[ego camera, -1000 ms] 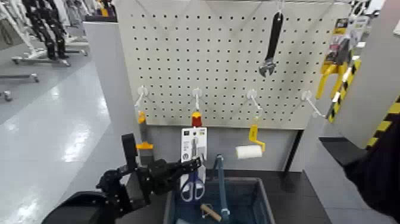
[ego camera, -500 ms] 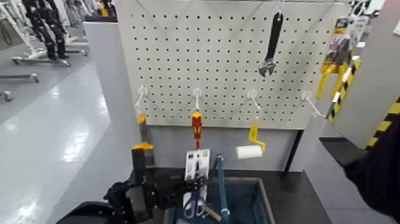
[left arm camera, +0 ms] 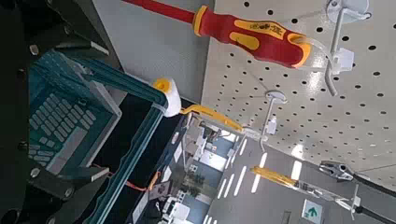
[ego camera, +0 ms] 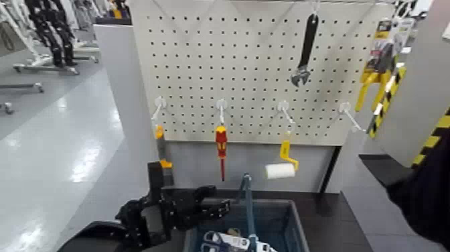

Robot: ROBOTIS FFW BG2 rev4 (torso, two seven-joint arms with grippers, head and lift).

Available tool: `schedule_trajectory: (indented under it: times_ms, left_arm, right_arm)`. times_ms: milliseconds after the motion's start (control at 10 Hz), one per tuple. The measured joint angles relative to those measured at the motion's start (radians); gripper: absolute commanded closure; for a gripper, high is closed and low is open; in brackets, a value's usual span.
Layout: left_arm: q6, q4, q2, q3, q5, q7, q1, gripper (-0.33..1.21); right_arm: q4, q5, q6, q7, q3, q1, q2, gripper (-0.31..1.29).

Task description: Put the blue scissors into the crate.

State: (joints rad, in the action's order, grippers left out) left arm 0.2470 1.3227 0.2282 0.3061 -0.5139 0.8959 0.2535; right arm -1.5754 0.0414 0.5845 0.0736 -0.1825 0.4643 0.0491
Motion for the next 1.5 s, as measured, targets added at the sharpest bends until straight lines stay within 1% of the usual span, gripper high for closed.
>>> schedule_trajectory:
  times_ms: [200,300,400,500,600,700,800,1000,1100,1300,1500]
  left_arm:
    - [-0.006,0.025,0.000,-0.014,0.026,-0.008,-0.016,-0.01]
    - [-0.026,0.060,0.002,-0.032,0.076,-0.036,-0.040,0.00]
    - [-0.091,0.095,0.006,-0.049,0.106,-0.124,-0.090,0.07]
    - [-0.208,0.117,0.010,-0.056,0.109,-0.251,-0.161,0.07]
    - [-0.320,0.131,0.007,-0.059,0.108,-0.359,-0.232,0.07]
    - [-0.416,0.135,0.003,-0.064,0.132,-0.420,-0.286,0.07]
    - [-0.496,0.133,-0.007,-0.085,0.179,-0.458,-0.330,0.08]
    - [-0.630,0.119,-0.054,-0.142,0.235,-0.552,-0.419,0.08]
    - [-0.669,0.118,-0.072,-0.166,0.263,-0.575,-0.453,0.09]
    - [-0.693,0.118,-0.086,-0.178,0.277,-0.585,-0.493,0.09]
    - [-0.698,0.124,-0.106,-0.191,0.294,-0.593,-0.510,0.09]
  right_arm:
    - [0.000,0.000,0.002,0.000,0.000,0.002,0.000,0.08]
    - [0.000,0.000,0.004,0.000,0.000,0.002,0.000,0.08]
    - [0.001,0.000,0.006,0.000,0.000,0.003,-0.001,0.08]
    - [0.002,0.000,0.009,0.000,0.002,0.005,-0.003,0.08]
    - [0.004,-0.002,0.011,0.000,0.003,0.006,-0.004,0.08]
    - [0.006,-0.006,0.014,0.000,0.003,0.008,-0.005,0.08]
    - [0.006,-0.010,0.016,0.002,0.002,0.010,-0.005,0.08]
    - [0.007,-0.015,0.019,0.006,0.003,0.017,-0.005,0.08]
    - [0.005,-0.016,0.014,0.009,0.003,0.020,-0.005,0.08]
    - [0.000,-0.017,0.004,0.020,0.002,0.025,-0.003,0.08]
    - [-0.002,-0.017,0.002,0.037,-0.001,0.032,-0.001,0.08]
